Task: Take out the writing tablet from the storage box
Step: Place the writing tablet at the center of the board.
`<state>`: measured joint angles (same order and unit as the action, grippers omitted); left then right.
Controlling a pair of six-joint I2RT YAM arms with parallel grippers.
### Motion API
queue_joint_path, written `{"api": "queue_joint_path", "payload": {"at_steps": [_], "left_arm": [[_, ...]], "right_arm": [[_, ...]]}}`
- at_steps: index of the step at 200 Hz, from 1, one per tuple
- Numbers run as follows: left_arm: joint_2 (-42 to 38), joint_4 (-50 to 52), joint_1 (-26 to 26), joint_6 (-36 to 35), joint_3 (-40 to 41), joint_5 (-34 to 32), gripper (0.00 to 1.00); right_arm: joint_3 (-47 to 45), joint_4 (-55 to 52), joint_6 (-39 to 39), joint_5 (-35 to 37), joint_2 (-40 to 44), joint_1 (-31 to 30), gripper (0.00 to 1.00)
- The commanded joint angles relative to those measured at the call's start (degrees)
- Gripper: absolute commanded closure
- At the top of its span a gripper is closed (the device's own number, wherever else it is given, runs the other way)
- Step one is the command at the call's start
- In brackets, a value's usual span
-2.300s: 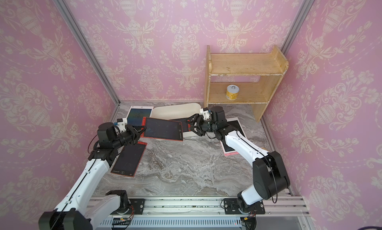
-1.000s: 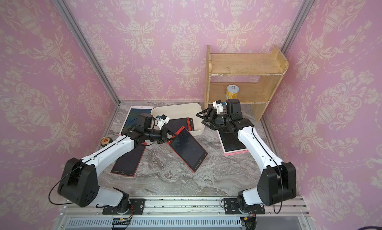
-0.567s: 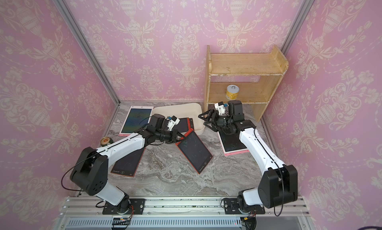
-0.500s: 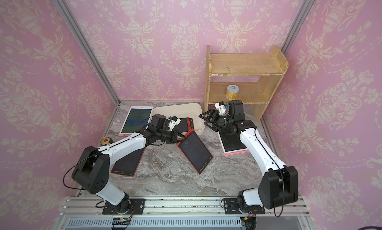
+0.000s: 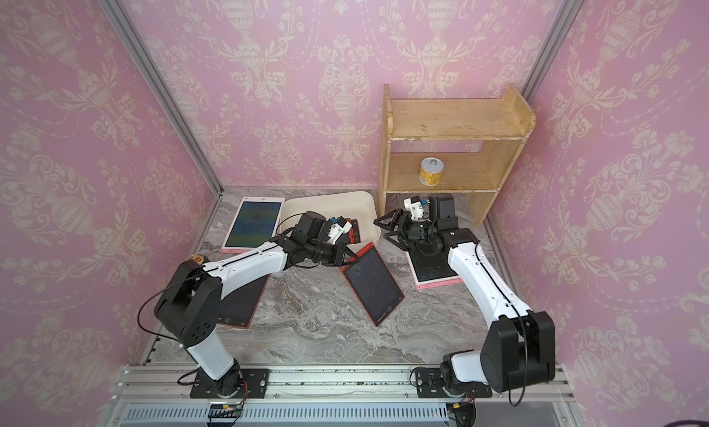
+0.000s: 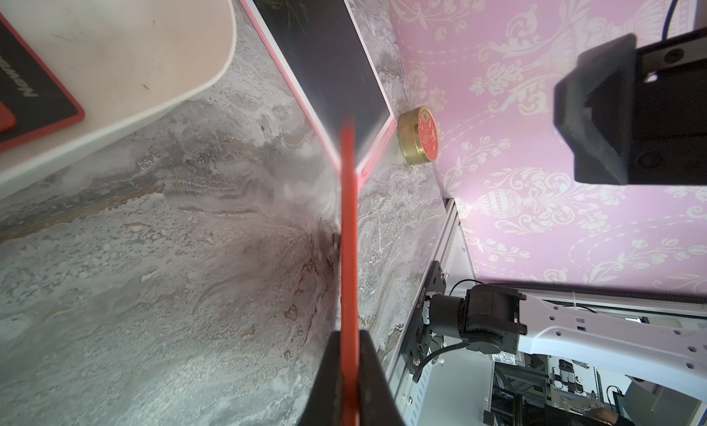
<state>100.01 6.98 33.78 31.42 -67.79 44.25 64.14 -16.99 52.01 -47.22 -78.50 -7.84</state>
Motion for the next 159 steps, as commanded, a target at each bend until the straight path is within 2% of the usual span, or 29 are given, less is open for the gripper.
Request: {"api": "queue_joint_path", "payload": {"at_steps": [1, 67, 104, 120, 134, 159], "left_arm": [[1.51, 3.4, 1.34, -4.45, -2.81, 0.25, 1.0], [4.77, 5.25, 3.58, -6.62, -5.4, -1.34, 0.99], [6.73, 5.81, 4.2, -6.9, -6.38, -3.9, 0.89], [7.32, 5.35, 4.39, -6.82, -6.3, -5.16, 0.87], [7.83, 4.91, 4.45, -6.47, -6.35, -6.17, 0.81], [8.62, 3.4, 4.68, -5.78, -6.21, -7.03, 0.78]], "right_arm": [[-0.57, -0.23, -1.65, -1.23, 2.03, 0.62, 0.26], [-1.12, -0.37, -1.93, -1.35, 2.56, 1.83, 0.26], [-1.8, -0.23, -1.95, -1.4, 2.65, 2.64, 0.26], [-2.02, -0.23, -2.08, -1.41, 2.65, 2.81, 0.26], [-2.23, -0.28, -2.22, -1.43, 2.74, 3.09, 0.26], [-2.59, -0.32, -2.36, -1.49, 2.91, 3.41, 0.26]]}}
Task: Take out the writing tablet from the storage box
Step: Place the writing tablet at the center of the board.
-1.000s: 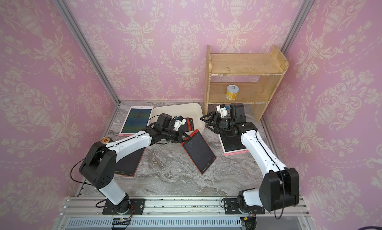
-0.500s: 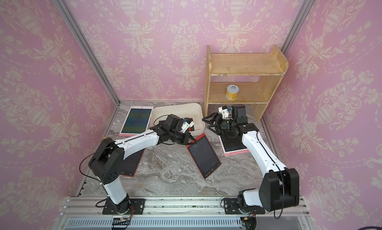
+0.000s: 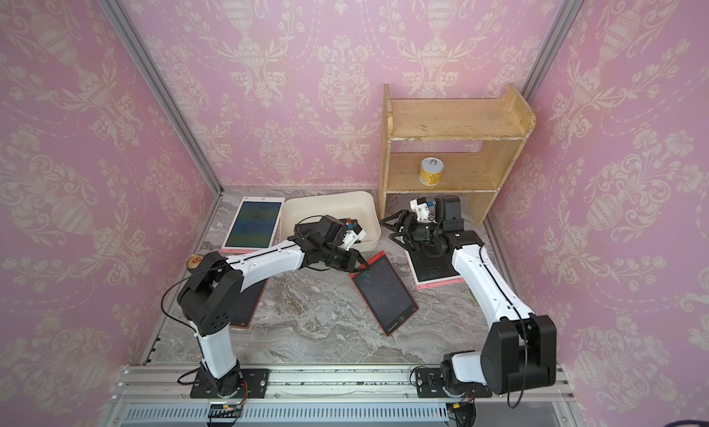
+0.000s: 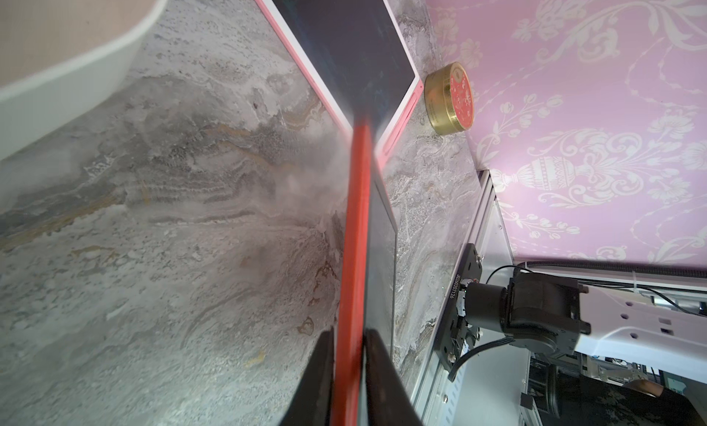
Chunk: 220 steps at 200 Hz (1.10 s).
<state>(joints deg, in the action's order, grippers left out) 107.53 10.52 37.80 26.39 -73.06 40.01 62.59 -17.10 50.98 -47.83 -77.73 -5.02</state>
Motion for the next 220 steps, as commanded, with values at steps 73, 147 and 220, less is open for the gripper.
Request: {"api": "queue_joint_path", "payload": {"at_steps": [73, 147, 220], "left_arm": [[2.43, -1.83, 0.93, -0.02, -1.43, -4.8, 0.76], [2.87, -0.72, 0.87, -0.75, -3.2, -9.43, 0.63], [0.67, 3.73, 0.28, -3.99, -7.13, -15.23, 0.47]], "right_arm": [[-1.77, -0.12, -1.6, -1.03, 2.24, 1.07, 0.26], [-1.92, -1.2, -2.63, -0.6, 2.24, 1.24, 0.26], [-0.08, -8.88, -8.41, 2.77, 2.5, 1.05, 0.25]]}}
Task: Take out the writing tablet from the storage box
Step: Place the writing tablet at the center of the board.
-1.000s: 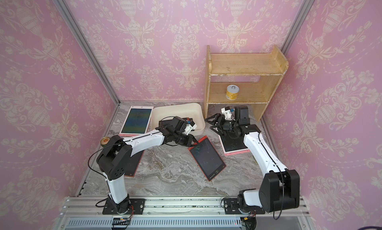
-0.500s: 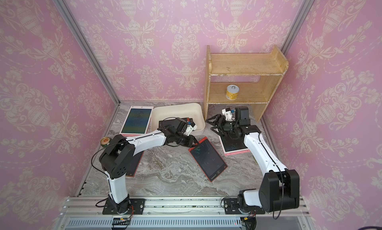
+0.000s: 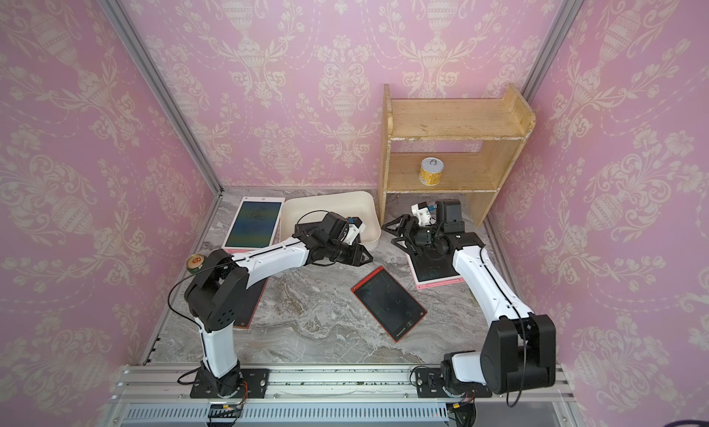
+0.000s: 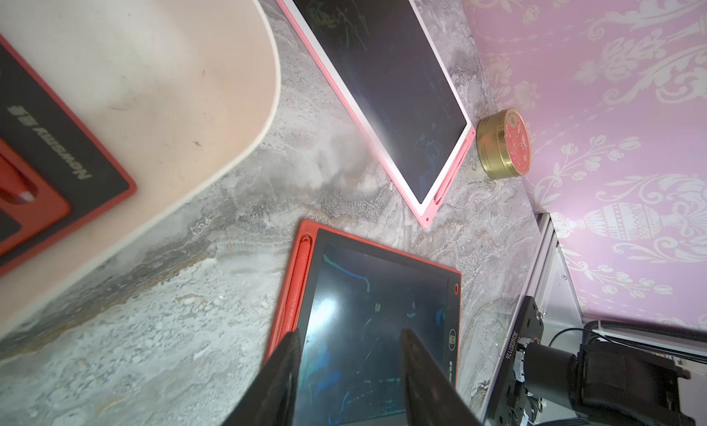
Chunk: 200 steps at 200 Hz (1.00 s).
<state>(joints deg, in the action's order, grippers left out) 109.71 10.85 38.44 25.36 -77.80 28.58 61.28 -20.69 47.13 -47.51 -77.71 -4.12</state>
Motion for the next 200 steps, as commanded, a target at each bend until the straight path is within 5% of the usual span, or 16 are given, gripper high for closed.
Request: {"api": "queue_joint_path", "payload": {"at_steps": [1, 29, 65, 97, 144, 200], "left_arm": [[-1.65, 3.48, -0.37, -3.05, -2.41, -3.88, 0.47], [-5.74, 7.09, -1.62, -4.68, -2.97, -6.82, 0.34], [-14.46, 10.84, -4.55, -4.24, 0.49, -11.98, 0.01], [-23.17, 16.96, -9.43, -2.47, 4.2, -17.46, 0.01], [-31.68, 26.42, -19.01, -1.22, 7.62, -26.35, 0.01], [-30.13, 26.82, -29.05, -0.67, 8.91, -24.03, 0.01]], "right_arm": [[1.31, -5.49, -4.71, 2.56, 2.48, 0.16, 0.25], [3.22, -10.82, -8.2, 8.4, 1.72, -1.86, 0.23], [10.14, -16.2, -11.8, 19.57, -1.99, -9.77, 0.13], [17.06, -18.61, -12.51, 31.76, -7.59, -18.56, 0.0], [31.2, -20.74, -13.93, 45.78, -22.7, -26.44, 0.0], [53.81, -25.8, -16.91, 53.17, -41.28, -27.93, 0.07]]}}
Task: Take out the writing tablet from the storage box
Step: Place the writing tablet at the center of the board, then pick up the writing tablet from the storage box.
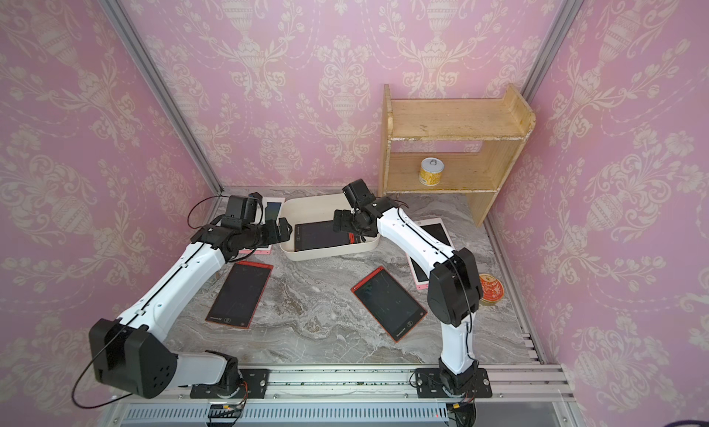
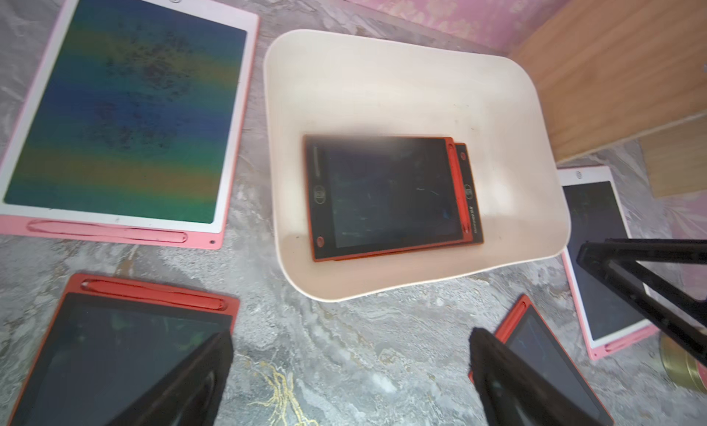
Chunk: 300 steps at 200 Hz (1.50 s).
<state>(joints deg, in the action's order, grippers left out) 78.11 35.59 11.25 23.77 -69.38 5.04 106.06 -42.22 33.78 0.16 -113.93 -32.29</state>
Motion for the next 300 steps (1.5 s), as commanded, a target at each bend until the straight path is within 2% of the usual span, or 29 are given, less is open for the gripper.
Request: {"api": "queue_joint_path", "payload": {"at_steps": [1, 33, 57, 113, 168, 206, 249, 270, 300], "left_arm": [[1.59, 2.01, -1.9, 0.93, 0.49, -0.52, 0.01], [6.8, -2.16, -2.63, 2.28, 1.18, -0.42, 0.01], [10.89, -5.34, -2.58, 3.56, 0.96, 0.74, 0.01], [18.76, -8.83, -2.63, 2.09, -1.95, -1.75, 0.05], [23.81, -10.76, -2.57, 1.46, -3.74, -2.91, 0.15], [25.33, -11.99, -2.63, 1.69, -3.7, -2.79, 0.31], [26.45, -12.82, -2.59, 1.98, -3.57, -1.93, 0.63], [26.7, -12.94, -2.62, 1.98, -3.65, -1.53, 0.7], [26.58, -12.83, -2.63, 1.48, -3.76, -0.77, 0.71]], "right_arm": [[9.58, -4.41, -3.77, 5.57, -5.38, 0.32, 0.07], [29.21, -12.63, -8.69, 6.11, -19.44, 1.97, 0.12], [35.46, -13.76, -9.55, 4.0, -25.36, 3.93, 0.16], [33.08, -9.79, -10.9, 0.42, -29.23, 6.23, 0.22], [23.98, -3.75, -9.99, -3.29, -28.54, 6.35, 0.31], [22.32, -2.82, -9.57, -5.31, -29.24, 6.37, 0.37], [20.33, -0.94, -9.6, -8.03, -29.45, 5.89, 0.41], [20.34, -0.64, -9.79, -9.32, -29.82, 5.42, 0.43], [19.8, 0.83, -9.87, -11.4, -29.6, 4.89, 0.45]]}}
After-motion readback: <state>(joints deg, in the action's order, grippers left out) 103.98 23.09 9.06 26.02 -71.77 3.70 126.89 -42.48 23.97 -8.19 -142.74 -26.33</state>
